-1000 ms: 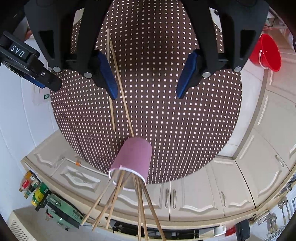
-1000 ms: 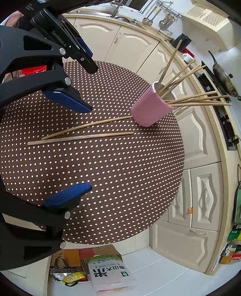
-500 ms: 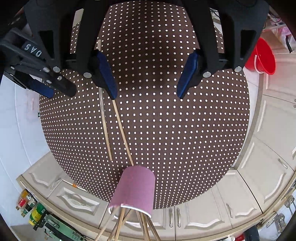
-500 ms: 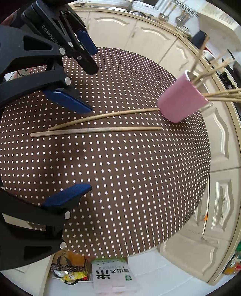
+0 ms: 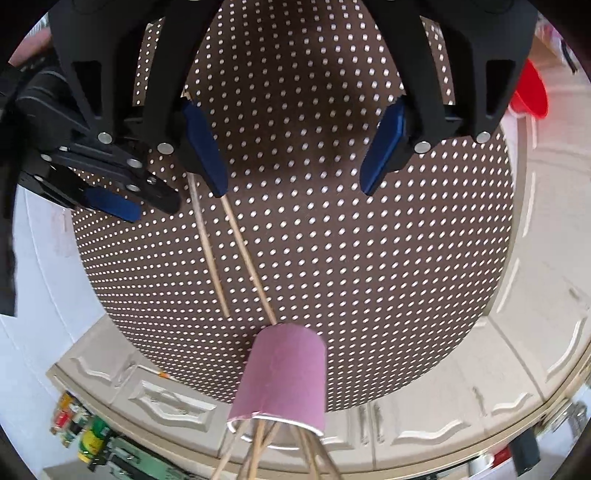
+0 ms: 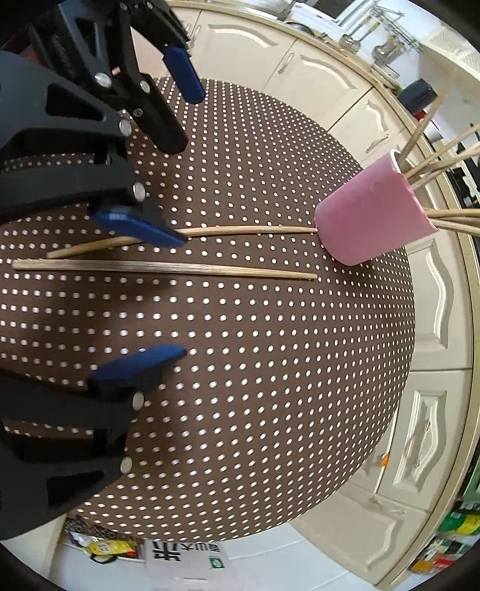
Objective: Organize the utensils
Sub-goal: 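Lower both tools toward the last two chopsticks on the table, then close the left and right grippers on one chopstick each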
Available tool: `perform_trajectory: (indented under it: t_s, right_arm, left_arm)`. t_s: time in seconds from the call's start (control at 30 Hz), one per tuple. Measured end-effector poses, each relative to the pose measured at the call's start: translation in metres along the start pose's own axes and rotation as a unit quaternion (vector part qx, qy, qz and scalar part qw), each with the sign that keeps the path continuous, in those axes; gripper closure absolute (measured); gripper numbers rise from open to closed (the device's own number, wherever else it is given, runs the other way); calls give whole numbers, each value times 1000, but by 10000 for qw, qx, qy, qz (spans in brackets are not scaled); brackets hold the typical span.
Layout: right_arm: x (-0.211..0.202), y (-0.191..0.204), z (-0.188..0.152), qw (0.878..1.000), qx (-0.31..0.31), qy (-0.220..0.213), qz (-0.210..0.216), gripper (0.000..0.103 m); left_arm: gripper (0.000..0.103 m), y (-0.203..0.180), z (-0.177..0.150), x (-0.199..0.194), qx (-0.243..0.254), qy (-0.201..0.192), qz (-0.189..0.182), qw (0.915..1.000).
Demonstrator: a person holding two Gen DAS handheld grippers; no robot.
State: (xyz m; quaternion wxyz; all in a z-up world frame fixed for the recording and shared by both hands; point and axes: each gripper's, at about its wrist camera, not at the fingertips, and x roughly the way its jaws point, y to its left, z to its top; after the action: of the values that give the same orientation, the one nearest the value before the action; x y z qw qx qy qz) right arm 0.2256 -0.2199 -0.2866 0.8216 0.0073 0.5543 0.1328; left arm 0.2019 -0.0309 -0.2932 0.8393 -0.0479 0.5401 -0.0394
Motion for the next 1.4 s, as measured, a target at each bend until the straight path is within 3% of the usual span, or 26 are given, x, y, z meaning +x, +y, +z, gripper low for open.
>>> perform_trajectory:
  t_s: [0.3, 0.4, 0.47, 0.57, 0.77, 1.07, 1.17, 1.23, 1.27, 1.4]
  right_arm:
    - [19, 17, 10, 9993, -293, -226, 32, 82]
    - [22, 23, 13, 9991, -326, -250, 83, 83]
    - [23, 22, 14, 9993, -263, -216, 128, 85]
    - [23, 26, 17, 9994, -254, -183, 139, 86]
    - [38, 35, 26, 9996, -260, 138, 11, 93]
    - [41, 35, 29, 9999, -1, 129, 40, 98]
    - [33, 20, 31, 9998, 191, 56, 94, 98]
    - [25, 14, 35, 9994, 319, -77, 141, 98]
    - [22, 11, 36, 9992, 357, -121, 156, 98]
    - [12, -4, 40, 9981, 478, -257, 307, 98]
  left_arm:
    - [30, 14, 19, 33, -2, 252, -169, 9995]
    - [27, 20, 23, 45, -171, 586, -79, 9981]
    - [27, 26, 28, 54, -373, 890, -242, 9950]
    - [27, 35, 34, 56, -534, 843, -393, 9942]
    - [27, 43, 53, 59, -321, 859, -397, 9950]
    - [28, 53, 80, 80, -356, 1070, -516, 9923]
    - [38, 46, 78, 74, -378, 1056, -519, 9923]
    - [60, 39, 80, 77, -419, 1097, -568, 9915]
    - [65, 35, 80, 81, -442, 1169, -666, 9899]
    - [71, 25, 87, 84, -593, 1048, -930, 9884]
